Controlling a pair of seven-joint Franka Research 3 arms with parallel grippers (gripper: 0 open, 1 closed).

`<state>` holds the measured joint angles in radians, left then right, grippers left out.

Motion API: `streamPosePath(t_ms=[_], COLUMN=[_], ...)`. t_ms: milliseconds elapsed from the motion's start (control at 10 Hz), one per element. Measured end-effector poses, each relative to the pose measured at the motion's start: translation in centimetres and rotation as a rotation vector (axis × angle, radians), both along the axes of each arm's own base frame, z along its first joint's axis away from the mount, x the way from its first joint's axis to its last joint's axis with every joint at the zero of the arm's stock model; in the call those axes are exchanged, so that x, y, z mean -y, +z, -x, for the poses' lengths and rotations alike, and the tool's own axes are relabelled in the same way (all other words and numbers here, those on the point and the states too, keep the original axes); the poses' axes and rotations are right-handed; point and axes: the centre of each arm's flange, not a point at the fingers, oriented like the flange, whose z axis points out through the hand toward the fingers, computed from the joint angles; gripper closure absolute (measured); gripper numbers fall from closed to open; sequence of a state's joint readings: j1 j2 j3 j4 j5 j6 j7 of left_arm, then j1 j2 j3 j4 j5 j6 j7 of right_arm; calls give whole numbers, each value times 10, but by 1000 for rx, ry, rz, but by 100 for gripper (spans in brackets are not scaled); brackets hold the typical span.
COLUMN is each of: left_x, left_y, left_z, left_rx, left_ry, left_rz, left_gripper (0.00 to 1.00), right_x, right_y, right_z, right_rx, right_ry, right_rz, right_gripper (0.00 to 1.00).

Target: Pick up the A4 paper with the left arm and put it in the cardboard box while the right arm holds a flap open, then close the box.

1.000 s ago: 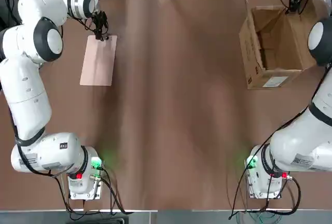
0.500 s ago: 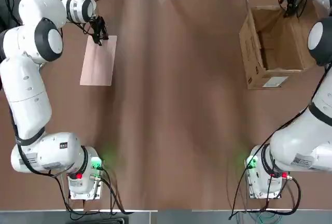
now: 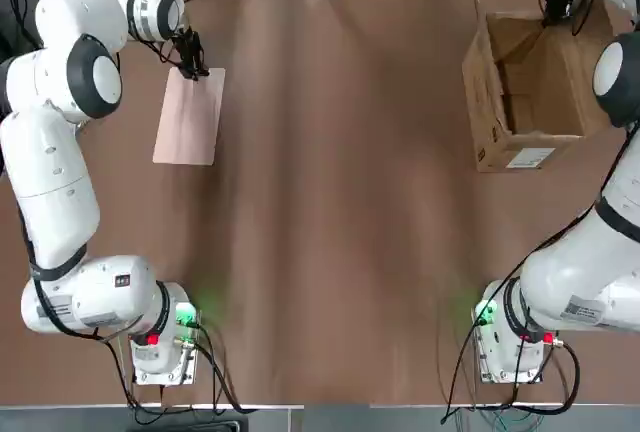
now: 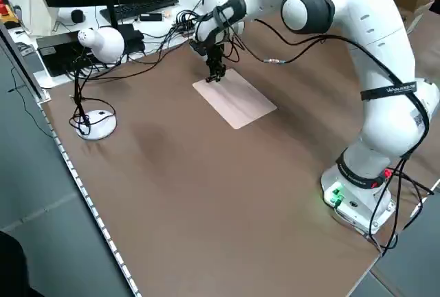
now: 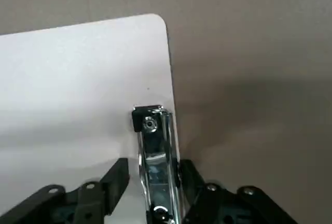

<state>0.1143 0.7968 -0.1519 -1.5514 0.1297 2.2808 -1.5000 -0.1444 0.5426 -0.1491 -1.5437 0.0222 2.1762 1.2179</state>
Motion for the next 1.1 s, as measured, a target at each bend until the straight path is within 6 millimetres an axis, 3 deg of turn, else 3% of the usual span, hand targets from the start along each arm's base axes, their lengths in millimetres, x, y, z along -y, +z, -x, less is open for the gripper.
streamPosePath(t_ms=[200,400,600,1100], left_x=[0,-1,-1,-5], left_y=[0,4,6,9], left_z=[0,-1,-1,-5], left_rx=[1,1,2,33], left_ry=[0,10,32,34], left_rz=[0,-3,-4,-6], left_gripper=[56,67,69,69], right_x=[0,-3,-14,-74], right_y=[0,0,3,45], right_z=[0,0,1,4], right_rx=[1,-4,-49,-109], right_ry=[-10,-14,-12,-12], right_rz=[-1,-5,-23,-51], right_gripper=[96,96,96,96])
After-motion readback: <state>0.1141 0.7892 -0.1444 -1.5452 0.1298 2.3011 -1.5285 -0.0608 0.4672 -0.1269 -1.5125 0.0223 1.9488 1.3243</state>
